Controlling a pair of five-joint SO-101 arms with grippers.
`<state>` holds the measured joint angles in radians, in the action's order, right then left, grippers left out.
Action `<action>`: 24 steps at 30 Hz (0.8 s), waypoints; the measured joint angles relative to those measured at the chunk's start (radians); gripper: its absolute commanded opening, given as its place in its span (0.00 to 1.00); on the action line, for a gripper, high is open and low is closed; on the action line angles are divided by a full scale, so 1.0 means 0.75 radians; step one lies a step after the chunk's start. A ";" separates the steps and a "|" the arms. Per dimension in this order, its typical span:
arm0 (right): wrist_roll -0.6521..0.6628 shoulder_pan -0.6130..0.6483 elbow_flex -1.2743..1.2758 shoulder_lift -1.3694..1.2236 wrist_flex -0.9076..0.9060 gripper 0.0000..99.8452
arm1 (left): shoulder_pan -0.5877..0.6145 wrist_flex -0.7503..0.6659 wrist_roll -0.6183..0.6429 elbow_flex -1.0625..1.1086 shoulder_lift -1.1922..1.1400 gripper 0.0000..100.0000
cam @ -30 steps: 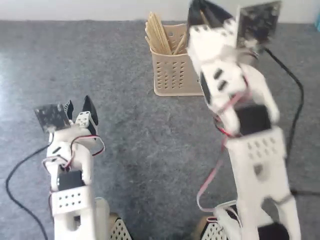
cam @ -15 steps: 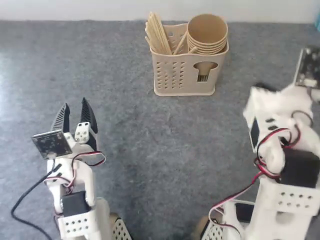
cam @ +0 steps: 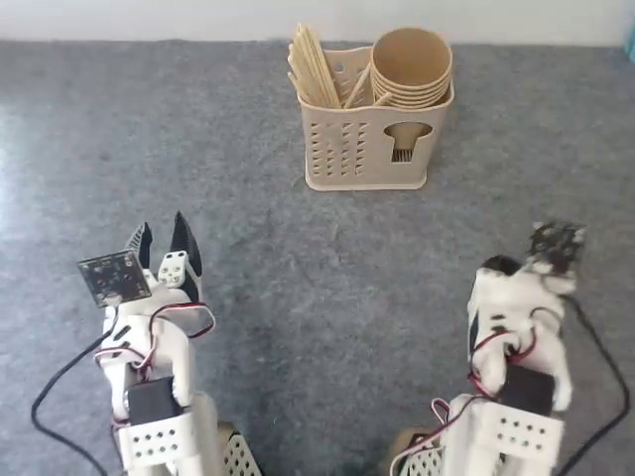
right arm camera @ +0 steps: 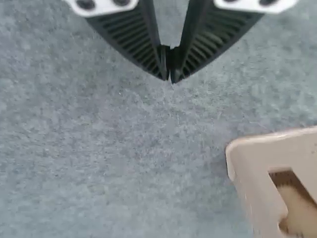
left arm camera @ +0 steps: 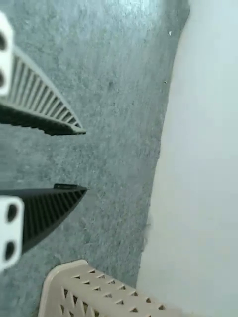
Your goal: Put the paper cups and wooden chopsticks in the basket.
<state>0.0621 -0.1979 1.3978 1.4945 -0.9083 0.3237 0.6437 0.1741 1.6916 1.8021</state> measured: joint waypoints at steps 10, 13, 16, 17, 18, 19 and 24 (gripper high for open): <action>0.074 0.023 0.368 0.233 -0.027 0.01 | -0.002 0.151 -0.166 0.000 0.000 0.01; 0.074 0.065 0.368 0.272 -0.125 0.01 | -0.004 0.217 -0.184 0.000 0.000 0.01; 0.074 0.096 0.366 0.321 -0.241 0.01 | -0.004 0.286 -0.188 0.000 0.000 0.01; 0.074 0.110 0.366 0.336 -0.280 0.01 | -0.006 0.313 -0.188 0.000 0.000 0.01; 0.074 0.121 0.366 0.356 -0.321 0.01 | -0.018 0.344 -0.188 0.000 0.000 0.01; 0.074 0.121 0.364 0.372 -0.362 0.01 | -0.033 0.385 -0.188 0.000 0.000 0.01; 0.074 0.121 0.364 0.397 -0.516 0.01 | -0.088 0.577 -0.194 0.000 0.000 0.01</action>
<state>0.1174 -0.1074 1.6709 1.7921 -1.2950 0.2578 1.0764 0.0284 1.6916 1.8021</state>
